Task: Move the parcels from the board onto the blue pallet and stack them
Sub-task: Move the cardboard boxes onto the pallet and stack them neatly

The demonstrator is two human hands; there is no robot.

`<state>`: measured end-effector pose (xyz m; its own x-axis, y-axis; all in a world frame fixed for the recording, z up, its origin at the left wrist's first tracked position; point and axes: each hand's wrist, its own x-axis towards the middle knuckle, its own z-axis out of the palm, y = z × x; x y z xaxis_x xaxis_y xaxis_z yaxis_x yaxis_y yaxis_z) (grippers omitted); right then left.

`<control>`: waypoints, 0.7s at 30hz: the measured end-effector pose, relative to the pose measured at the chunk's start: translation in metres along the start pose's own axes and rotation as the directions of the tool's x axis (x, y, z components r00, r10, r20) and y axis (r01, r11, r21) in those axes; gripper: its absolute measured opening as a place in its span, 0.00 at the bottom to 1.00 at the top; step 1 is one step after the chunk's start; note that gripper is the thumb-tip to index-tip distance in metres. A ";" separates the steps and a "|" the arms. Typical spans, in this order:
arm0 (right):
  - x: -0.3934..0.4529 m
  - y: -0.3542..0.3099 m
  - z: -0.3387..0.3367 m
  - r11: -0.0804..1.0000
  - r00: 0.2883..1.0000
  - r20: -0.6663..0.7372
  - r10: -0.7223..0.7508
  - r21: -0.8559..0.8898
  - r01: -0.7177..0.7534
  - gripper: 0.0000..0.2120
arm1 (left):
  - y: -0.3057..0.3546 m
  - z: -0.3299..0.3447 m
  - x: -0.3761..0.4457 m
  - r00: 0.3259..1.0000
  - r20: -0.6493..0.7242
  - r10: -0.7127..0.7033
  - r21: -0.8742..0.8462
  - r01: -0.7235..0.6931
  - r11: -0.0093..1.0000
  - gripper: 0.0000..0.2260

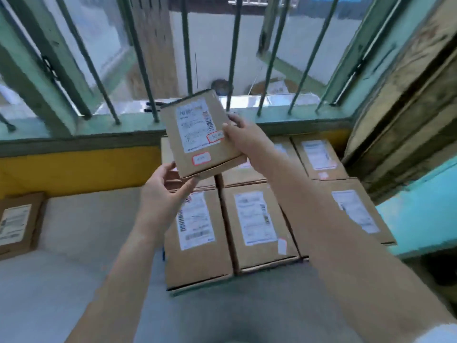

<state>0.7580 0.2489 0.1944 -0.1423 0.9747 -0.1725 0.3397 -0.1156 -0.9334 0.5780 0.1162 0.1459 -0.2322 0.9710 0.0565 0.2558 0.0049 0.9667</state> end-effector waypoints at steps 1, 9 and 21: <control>-0.007 0.012 -0.029 0.999 1.000 -0.010 0.021 0.025 -0.020 0.21 | 0.010 0.027 0.002 1.000 0.027 0.006 0.040 -0.007 0.999 0.28; 0.005 0.111 -0.167 0.997 0.951 -0.300 0.074 0.018 -0.072 0.17 | 0.021 0.150 0.019 0.956 0.285 0.067 0.468 -0.200 0.861 0.27; 0.044 0.172 -0.182 0.964 0.940 -0.288 0.185 -0.134 -0.231 0.19 | -0.007 0.185 0.013 0.924 0.381 -0.031 0.749 -0.288 0.596 0.27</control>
<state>0.9794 0.3063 0.0835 0.1971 0.9496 -0.2439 0.4844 -0.3106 -0.8178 0.7467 0.1726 0.0934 0.1345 0.9882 -0.0731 0.9226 -0.0980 0.3730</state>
